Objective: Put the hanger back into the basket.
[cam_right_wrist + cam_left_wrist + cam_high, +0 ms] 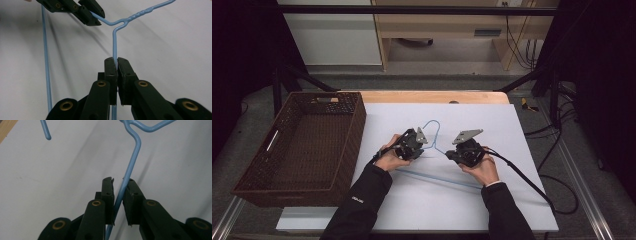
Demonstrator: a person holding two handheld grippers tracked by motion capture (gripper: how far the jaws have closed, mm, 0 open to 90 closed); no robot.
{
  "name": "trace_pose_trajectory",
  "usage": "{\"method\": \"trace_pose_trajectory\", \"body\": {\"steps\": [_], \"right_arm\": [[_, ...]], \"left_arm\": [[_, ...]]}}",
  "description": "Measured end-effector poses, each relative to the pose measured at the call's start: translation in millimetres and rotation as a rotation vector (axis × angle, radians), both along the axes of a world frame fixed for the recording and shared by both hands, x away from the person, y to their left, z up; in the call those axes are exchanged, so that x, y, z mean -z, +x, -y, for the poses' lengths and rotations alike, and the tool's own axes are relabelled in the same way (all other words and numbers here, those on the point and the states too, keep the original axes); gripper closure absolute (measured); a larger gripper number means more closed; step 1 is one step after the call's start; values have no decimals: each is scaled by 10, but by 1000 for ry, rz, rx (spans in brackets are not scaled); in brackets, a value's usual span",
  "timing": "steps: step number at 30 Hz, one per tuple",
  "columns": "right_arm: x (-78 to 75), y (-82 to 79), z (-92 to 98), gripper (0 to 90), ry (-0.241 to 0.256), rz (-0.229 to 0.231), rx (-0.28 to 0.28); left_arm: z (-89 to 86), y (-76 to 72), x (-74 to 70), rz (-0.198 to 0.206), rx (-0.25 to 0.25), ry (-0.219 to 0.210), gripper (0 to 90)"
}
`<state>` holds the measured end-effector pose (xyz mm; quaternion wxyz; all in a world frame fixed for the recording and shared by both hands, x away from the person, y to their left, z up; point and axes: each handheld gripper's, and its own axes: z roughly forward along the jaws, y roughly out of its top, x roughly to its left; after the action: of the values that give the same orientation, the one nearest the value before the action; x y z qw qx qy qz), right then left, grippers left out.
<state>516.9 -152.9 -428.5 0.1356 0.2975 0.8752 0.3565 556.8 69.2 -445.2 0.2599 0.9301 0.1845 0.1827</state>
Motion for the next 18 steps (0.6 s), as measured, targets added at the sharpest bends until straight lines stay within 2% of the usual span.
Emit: {"method": "trace_pose_trajectory", "body": {"steps": [3, 12, 13, 15, 18], "right_arm": [[-6, 0, 5, 876, 2, 2, 2], [-21, -1, 16, 875, 7, -1, -2], [-26, -3, 19, 875, 10, 0, -5], [-33, -4, 23, 875, 16, 6, -6], [-50, -13, 32, 874, 21, 3, -5]], "left_arm": [[1, -17, -10, 19, 10, 2, 801], [-3, -81, -83, 43, 39, 26, 823], [-4, -98, -99, 43, 54, 48, 827], [-1, -114, -110, 41, 64, 63, 836], [5, -138, -116, 40, 78, 69, 846]]}}
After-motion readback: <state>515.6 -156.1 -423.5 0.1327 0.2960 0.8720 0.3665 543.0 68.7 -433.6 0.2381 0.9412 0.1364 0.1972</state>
